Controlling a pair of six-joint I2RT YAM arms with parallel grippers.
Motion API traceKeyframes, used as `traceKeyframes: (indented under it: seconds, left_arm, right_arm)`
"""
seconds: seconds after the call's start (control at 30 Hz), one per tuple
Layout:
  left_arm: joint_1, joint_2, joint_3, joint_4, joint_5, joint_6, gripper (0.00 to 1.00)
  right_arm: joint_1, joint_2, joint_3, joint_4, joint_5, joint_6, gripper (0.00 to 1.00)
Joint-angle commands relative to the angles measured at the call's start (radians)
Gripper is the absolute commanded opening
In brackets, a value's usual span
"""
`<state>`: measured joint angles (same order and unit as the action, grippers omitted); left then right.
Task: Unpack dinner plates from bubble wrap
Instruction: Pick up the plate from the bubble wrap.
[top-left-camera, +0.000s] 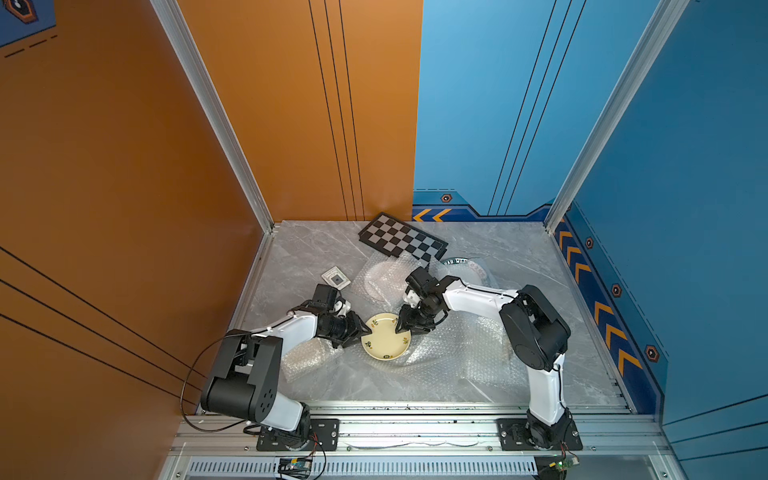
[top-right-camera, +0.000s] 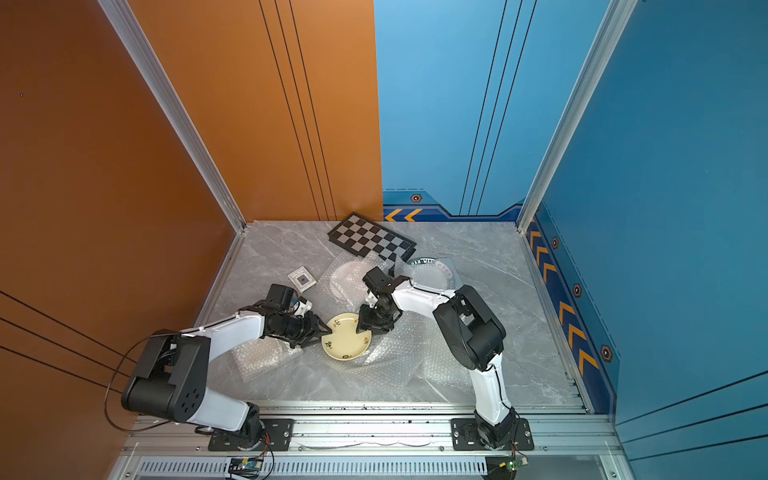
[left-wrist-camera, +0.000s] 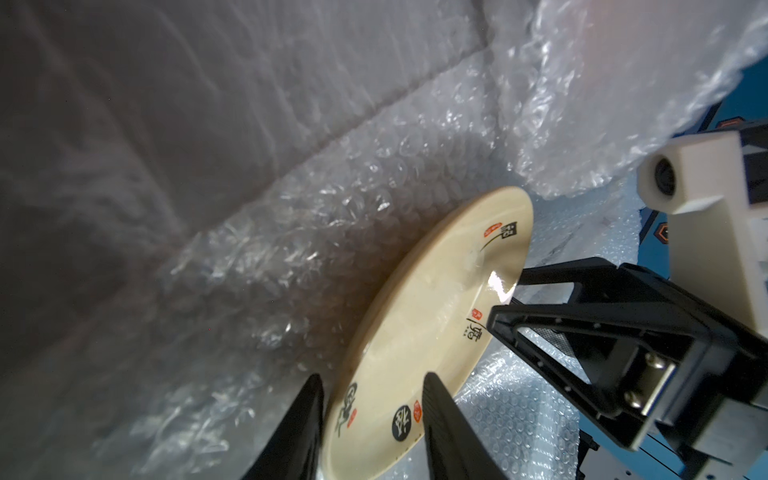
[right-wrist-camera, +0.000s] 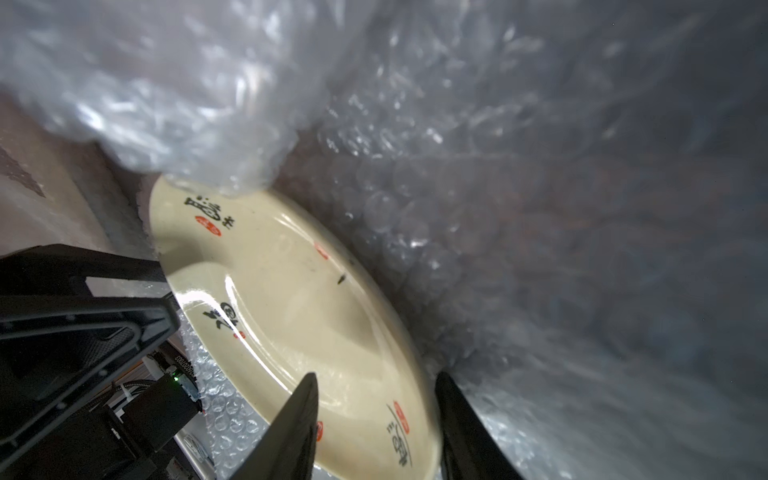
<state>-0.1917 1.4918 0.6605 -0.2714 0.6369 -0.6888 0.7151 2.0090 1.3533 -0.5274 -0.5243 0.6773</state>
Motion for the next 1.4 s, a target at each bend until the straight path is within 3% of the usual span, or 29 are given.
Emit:
traceKeyframes:
  seconds: [0.0,0.6,0.83,1.1,1.37]
  left_arm:
    - [-0.015,0.014,0.002,0.029,-0.006,-0.009,0.38]
    - [-0.03,0.015,-0.004,0.044,-0.011,-0.024,0.33]
    - [-0.031,0.01,-0.002,0.069,0.006,-0.054,0.17]
    - [-0.025,-0.026,0.014,0.066,0.01,-0.078,0.09]
    - [0.0,-0.087,0.046,-0.002,0.012,-0.06,0.07]
  right_arm:
    - [0.018,0.016,-0.013,0.064,-0.043,0.009,0.47]
    - [0.011,-0.059,-0.074,0.101,-0.003,0.017,0.24]
    - [0.011,-0.07,-0.082,0.105,0.005,0.022,0.25]
    - [0.009,-0.085,-0.097,0.106,0.014,0.024,0.26]
    - [-0.008,-0.118,-0.109,0.103,0.023,0.028,0.37]
